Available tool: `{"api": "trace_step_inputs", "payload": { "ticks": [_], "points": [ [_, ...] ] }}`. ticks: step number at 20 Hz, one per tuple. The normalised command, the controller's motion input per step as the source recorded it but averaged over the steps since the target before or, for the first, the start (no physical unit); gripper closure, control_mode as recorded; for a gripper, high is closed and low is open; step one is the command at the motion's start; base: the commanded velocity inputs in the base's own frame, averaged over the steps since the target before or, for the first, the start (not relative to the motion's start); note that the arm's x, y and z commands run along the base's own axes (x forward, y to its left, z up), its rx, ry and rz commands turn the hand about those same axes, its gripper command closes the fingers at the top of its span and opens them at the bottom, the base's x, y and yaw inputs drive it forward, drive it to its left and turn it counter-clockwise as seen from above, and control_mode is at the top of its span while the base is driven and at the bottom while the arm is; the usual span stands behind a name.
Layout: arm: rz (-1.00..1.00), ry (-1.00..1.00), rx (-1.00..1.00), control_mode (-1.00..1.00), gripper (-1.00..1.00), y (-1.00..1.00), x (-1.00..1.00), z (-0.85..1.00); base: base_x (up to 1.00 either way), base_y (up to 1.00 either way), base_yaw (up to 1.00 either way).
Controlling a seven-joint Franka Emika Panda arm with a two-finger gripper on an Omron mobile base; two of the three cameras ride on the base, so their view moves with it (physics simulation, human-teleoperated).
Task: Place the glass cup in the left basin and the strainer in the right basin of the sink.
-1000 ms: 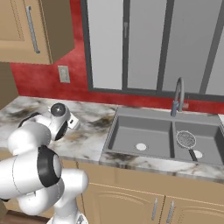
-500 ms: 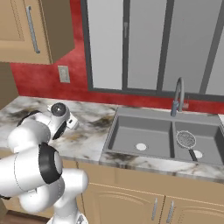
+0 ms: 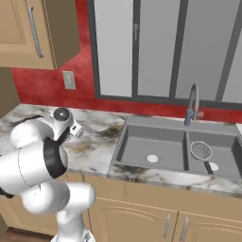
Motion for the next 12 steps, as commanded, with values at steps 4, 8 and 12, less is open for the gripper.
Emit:
{"api": "trace_step_inputs", "payload": {
  "ticks": [4, 8, 12],
  "points": [
    [0.02, 0.04, 0.0, -1.0, -1.0, 0.19, -0.02, -0.15, 0.0, 0.0, 0.0],
    [0.05, 0.0, 0.0, -1.0, -1.0, 0.05, -0.2, -0.15, 0.0, 0.0, 0.0],
    [0.01, 0.0, 0.0, -1.0, -1.0, 0.0, -0.01, -0.16, 0.0, 0.0, 0.0]
  ]
}}
